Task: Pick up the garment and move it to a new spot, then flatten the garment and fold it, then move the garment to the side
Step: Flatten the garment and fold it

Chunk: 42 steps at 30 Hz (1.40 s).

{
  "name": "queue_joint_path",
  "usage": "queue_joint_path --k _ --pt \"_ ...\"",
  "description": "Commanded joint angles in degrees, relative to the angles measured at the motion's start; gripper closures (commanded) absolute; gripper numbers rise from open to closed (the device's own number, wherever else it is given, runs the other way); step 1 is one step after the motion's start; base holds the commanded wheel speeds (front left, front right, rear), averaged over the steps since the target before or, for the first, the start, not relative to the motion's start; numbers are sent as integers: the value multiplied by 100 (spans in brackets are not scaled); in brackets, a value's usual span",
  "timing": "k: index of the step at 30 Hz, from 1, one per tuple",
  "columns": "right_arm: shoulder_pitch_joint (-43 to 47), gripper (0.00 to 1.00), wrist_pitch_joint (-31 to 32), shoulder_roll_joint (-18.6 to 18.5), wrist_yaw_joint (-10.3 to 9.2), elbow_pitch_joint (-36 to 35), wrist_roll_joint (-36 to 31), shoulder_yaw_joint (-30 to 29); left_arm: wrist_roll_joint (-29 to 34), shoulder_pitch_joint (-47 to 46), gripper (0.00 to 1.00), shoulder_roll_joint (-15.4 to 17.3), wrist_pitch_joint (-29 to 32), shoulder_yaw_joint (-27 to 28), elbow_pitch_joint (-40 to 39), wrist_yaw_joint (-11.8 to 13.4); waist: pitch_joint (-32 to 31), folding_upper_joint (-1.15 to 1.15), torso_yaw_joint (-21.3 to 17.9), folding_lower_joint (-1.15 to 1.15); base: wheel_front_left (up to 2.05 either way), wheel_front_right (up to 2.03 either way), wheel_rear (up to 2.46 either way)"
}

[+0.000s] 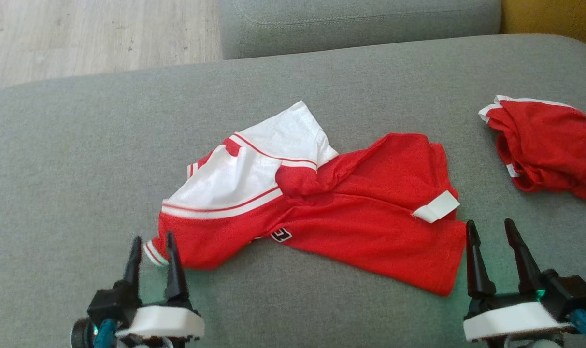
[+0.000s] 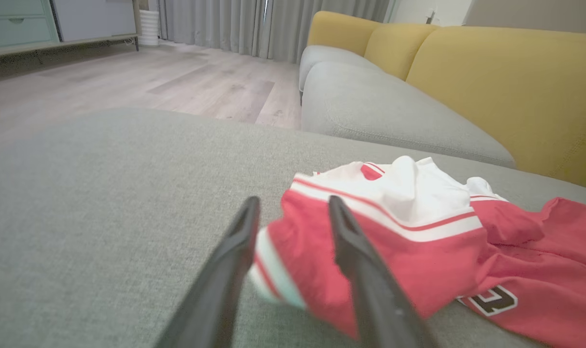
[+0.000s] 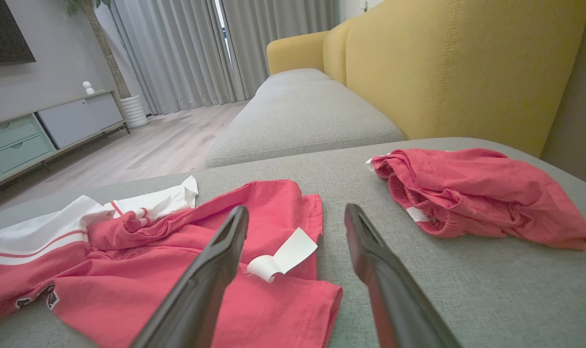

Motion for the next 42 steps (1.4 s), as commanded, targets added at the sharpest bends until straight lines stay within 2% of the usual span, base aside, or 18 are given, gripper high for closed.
queue_joint_path --k 1,5,7,8,9,13,14,16,20,23,26,30,40,42 --pt "-44 0 -32 -38 -5 -202 -63 157 135 -171 0 27 -29 258 -264 -22 2 0 -1 0 0 0 0" --pt "-56 0 -32 -38 -5 -226 -93 197 625 -490 0 300 -29 214 -439 -46 80 0 -16 0 0 0 0" --pt "-103 0 -32 -38 -5 -239 -129 200 699 -860 0 479 50 147 -422 -231 187 0 -24 0 0 0 0" --pt "-133 0 -32 -38 -5 -246 -148 196 755 -1102 0 611 174 57 -386 -403 251 0 -20 0 0 0 0" --pt "-133 0 -32 -38 -5 -246 -148 196 755 -1102 0 611 174 57 -386 -403 251 0 -20 0 0 0 0" --pt "-268 0 -32 -38 -5 -278 -244 222 1036 -2223 0 1176 1034 -476 -135 -1231 502 0 -38 0 0 0 0" --pt "-299 0 -32 -38 -5 -284 -266 223 1009 -2488 0 1268 1325 -638 -56 -1378 558 0 -48 0 0 0 0" --pt "-364 0 -32 -38 -5 -303 -296 221 855 -2992 0 1469 1960 -1027 121 -1520 678 0 -73 0 0 0 0" --pt "-506 0 -32 -38 -5 -323 -311 261 -256 -3862 0 1904 3256 -2065 299 -1548 894 0 -174 0 0 0 0" --pt "-580 0 -32 -38 -5 -326 -274 279 -928 -4448 0 2210 3821 -2589 320 -1550 1029 0 -237 0 0 0 0" --pt "-655 0 -32 -38 -5 -310 -243 343 -1206 -4870 0 2447 4162 -2959 521 -1551 1144 0 -323 0 0 0 0" --pt "-759 0 -32 -38 -5 -294 -197 379 -1346 -5165 0 2608 4281 -3243 861 -1551 1262 0 -423 0 0 0 0" --pt "-780 0 -32 -38 -5 -288 -248 269 -1858 -5286 0 2716 4126 -3793 1184 -1552 1324 0 -405 0 0 0 0" --pt "-797 0 -32 -38 -5 -280 -268 285 -1888 -5322 15 2730 4042 -3899 1237 -1552 1317 0 -404 0 0 0 0"
